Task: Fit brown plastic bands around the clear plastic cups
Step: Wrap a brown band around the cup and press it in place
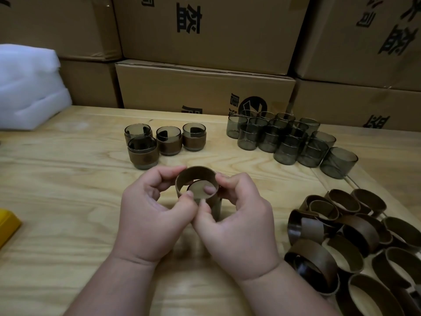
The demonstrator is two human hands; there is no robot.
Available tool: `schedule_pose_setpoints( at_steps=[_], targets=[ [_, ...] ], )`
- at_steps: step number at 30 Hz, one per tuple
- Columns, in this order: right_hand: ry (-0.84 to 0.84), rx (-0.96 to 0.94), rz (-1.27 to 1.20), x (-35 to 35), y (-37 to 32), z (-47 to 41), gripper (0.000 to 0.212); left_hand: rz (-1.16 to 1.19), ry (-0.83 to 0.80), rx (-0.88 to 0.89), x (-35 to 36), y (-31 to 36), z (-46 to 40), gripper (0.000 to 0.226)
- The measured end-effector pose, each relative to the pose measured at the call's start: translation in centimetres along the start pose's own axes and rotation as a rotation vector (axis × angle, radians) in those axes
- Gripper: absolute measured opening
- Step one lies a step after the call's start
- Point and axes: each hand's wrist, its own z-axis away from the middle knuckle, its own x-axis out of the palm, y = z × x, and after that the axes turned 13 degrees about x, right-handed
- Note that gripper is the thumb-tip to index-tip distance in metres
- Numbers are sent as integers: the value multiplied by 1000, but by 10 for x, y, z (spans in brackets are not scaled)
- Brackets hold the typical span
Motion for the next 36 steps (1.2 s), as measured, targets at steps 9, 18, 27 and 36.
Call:
schedule_pose_setpoints(
  at_steps=[9, 18, 27, 36],
  targets=[
    [8, 98, 60, 4, 2, -2, 38, 10, -26, -43, 5, -7, -1, 40],
    [-67, 282, 3, 3, 9, -8, 34, 86, -67, -190, 4, -16, -3, 47],
    [-95, 454, -38, -4, 17, -17, 7, -60, -185, -295, 2, -16, -5, 39],
    [-339, 418, 100, 2, 16, -10, 46, -142, -126, -290, 1, -21, -6, 35]
  ],
)
